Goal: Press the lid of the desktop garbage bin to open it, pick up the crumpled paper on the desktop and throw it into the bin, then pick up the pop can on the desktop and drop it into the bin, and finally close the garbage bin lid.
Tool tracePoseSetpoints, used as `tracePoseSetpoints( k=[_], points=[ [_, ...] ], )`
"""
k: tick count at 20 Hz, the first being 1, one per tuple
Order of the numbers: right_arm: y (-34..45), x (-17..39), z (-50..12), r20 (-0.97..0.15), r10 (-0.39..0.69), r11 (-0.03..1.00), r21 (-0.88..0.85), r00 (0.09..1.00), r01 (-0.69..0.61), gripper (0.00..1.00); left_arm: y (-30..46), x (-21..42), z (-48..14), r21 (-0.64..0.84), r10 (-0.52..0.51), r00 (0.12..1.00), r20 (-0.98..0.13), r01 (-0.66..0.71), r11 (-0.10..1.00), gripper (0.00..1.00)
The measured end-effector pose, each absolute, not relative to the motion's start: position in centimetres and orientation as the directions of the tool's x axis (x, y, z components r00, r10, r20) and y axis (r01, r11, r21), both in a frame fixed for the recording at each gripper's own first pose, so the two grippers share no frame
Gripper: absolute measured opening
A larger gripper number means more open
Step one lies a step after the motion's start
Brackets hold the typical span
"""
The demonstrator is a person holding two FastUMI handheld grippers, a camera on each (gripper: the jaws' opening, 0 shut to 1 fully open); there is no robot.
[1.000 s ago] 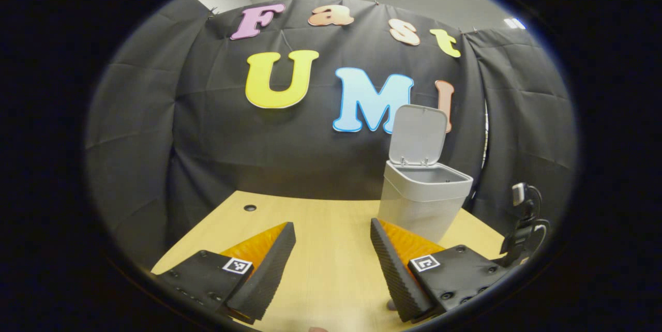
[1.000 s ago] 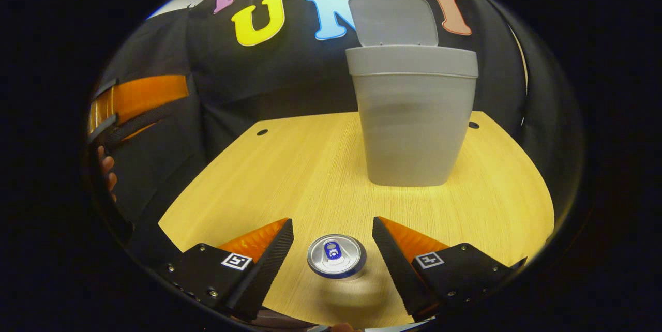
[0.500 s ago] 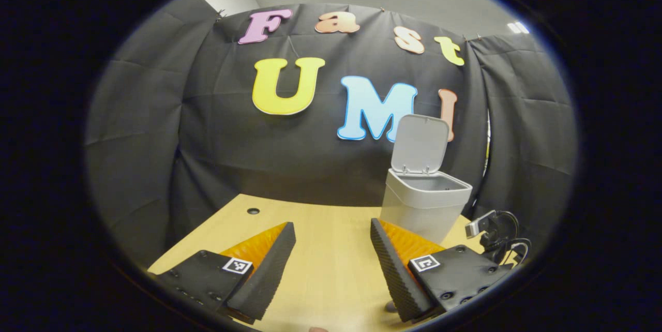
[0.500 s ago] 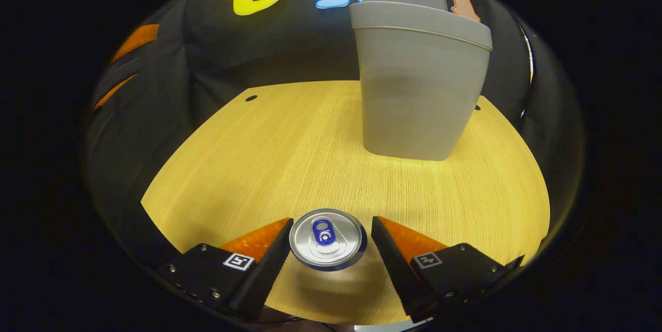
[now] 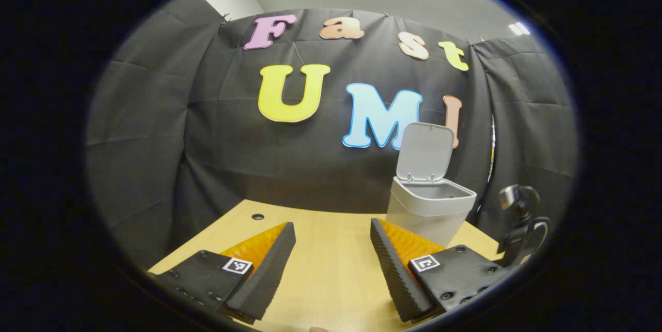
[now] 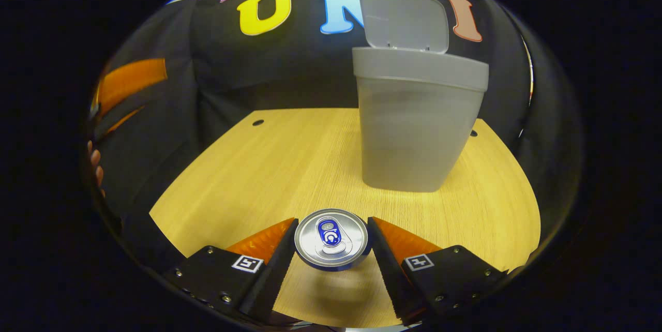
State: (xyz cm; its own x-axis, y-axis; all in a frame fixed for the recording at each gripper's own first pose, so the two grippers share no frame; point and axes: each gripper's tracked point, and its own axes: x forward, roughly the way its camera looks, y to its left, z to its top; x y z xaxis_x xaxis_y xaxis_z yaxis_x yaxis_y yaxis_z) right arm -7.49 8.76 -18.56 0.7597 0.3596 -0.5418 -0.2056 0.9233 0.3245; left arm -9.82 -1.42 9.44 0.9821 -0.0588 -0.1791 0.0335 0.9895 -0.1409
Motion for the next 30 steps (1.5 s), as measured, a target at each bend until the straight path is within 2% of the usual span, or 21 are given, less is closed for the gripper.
tracePoseSetpoints(
  k=[6, 12, 22, 30],
  points=[
    [5.9, -4.4, -8.4, -0.342, 0.321, 0.915, 0.352, 0.883, -0.196, 0.84, -2.2, -8.9, 9.7, -0.158, -0.079, 0.983, -0.165, 0.053, 0.986, 0.95],
    [3.8, -2.3, -2.2, -0.193, 0.275, 0.926, 0.317, 0.942, -0.205, 0.83, -2.5, -8.0, 10.4, -0.162, -0.086, 0.987, -0.137, 0.064, 0.985, 0.95],
    [1.3, 1.9, 2.2, -0.021, 0.155, 0.966, 0.212, 0.988, -0.147, 0.83, -2.1, -7.0, 10.5, -0.165, -0.09, 0.987, -0.13, 0.068, 0.984, 0.95],
    [-0.1, 6.4, 0.9, -0.012, 0.083, 0.994, 0.079, 0.996, -0.082, 0.83, -2.2, -6.4, 10.2, -0.166, -0.094, 0.987, -0.129, 0.072, 0.983, 0.95]
  ],
)
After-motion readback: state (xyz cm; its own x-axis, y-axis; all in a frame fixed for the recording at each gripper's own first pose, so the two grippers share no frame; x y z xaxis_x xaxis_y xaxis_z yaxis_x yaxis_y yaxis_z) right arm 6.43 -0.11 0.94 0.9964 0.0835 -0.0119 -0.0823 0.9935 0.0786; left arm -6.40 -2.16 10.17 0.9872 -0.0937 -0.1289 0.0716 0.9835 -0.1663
